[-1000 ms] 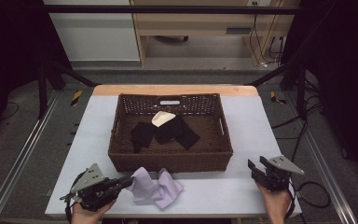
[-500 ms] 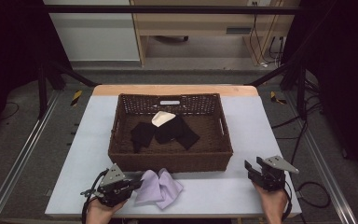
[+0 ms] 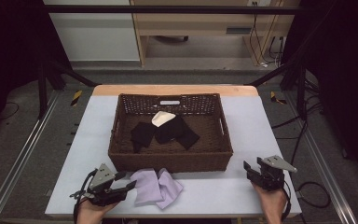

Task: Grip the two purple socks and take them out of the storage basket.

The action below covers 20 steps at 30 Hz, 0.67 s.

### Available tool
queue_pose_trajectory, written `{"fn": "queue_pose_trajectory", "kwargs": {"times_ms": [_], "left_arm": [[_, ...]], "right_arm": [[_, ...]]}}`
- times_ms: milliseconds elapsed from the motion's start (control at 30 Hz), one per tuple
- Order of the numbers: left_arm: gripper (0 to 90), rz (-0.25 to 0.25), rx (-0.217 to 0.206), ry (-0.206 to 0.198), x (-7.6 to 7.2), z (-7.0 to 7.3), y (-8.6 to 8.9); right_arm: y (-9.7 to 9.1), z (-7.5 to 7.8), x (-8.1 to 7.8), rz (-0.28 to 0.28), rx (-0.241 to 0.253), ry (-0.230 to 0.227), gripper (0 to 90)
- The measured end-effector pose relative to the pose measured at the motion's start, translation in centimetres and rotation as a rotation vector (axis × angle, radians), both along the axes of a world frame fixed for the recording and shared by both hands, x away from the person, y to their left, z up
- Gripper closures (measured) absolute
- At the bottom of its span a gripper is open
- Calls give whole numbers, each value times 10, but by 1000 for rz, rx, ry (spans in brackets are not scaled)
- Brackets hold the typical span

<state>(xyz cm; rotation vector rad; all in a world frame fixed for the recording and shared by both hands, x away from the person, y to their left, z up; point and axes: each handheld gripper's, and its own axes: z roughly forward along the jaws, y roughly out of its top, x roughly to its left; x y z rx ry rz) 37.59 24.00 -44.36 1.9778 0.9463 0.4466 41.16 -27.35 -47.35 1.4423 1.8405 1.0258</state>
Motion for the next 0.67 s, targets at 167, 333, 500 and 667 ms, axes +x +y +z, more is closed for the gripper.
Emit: {"fn": "queue_pose_trajectory", "kwargs": {"times_ms": [167,333,500,667], "left_arm": [[350,72,-41,-27,-1,5,18],[314,133,-61,-60,3,11,32],[310,202,-62,-118,7,23,57],[319,302,-61,-92,17,18,91]], "right_arm": [[-2,0,0,-9,0,0,392],[-5,1,-2,-17,3,-4,362],[-10,0,-3,-26,23,-2,324],[-9,-1,-1,-27,21,5,307]]}}
